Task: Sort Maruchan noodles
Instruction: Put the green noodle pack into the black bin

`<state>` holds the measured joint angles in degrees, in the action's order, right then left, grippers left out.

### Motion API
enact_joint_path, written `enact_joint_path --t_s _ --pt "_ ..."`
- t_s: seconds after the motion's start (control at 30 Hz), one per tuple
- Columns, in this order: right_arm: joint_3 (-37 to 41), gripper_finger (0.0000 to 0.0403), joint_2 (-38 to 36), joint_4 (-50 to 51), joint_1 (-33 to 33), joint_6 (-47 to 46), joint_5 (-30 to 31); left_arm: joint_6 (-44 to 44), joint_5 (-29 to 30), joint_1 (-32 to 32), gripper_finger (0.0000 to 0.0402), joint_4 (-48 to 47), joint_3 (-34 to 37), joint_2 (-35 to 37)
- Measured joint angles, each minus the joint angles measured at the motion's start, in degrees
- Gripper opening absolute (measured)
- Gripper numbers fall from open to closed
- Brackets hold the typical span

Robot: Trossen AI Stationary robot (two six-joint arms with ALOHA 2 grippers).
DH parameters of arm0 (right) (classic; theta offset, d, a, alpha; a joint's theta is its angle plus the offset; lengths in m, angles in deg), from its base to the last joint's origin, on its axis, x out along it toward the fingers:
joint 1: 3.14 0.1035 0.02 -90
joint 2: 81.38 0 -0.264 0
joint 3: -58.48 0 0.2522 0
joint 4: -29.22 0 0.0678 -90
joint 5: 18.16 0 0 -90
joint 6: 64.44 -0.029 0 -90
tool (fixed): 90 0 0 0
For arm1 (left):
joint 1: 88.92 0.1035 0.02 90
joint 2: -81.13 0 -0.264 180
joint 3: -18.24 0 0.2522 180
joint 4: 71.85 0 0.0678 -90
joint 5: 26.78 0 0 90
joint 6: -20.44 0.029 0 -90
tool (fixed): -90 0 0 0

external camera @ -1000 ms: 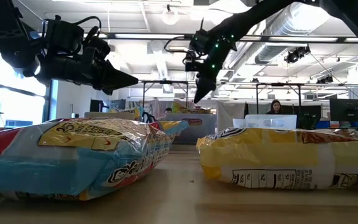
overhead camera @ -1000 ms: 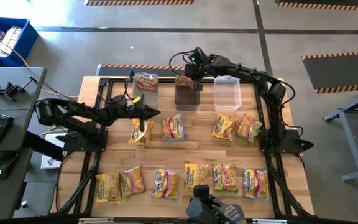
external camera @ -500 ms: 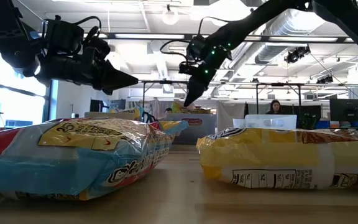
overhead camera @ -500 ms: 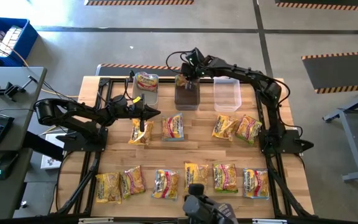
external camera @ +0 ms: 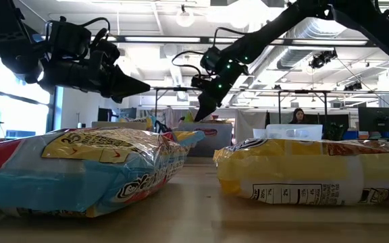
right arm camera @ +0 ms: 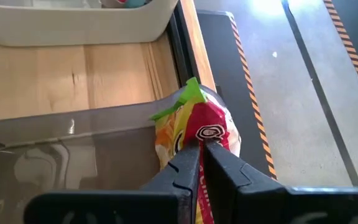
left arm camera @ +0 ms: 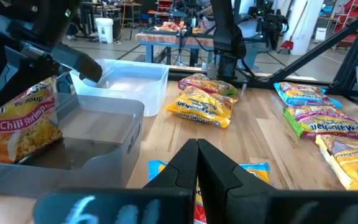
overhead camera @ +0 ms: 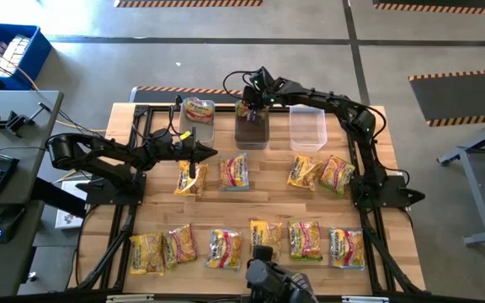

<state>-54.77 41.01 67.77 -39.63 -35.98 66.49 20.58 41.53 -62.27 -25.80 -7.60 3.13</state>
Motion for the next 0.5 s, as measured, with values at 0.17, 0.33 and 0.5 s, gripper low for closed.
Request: enact_joint_path --t_s 0.17,0.33,0.5 --pt "0.00 0.0020 0.02 0.14 -0.02 -0.17 -0.10 0.04 0.00 -0.02 0.0000 -0.02 0.00 0.00" --pt "0.00 0.0020 -0.10 0.98 0.00 -0.07 -0.13 0.04 0.00 -0.02 0.0000 0.00 0.00 0.00" --pt "-1.70 0.0020 -2.18 4.24 0.10 0.36 0.77 0.04 0.00 -0.02 0.0000 -0.01 0.00 0.00"
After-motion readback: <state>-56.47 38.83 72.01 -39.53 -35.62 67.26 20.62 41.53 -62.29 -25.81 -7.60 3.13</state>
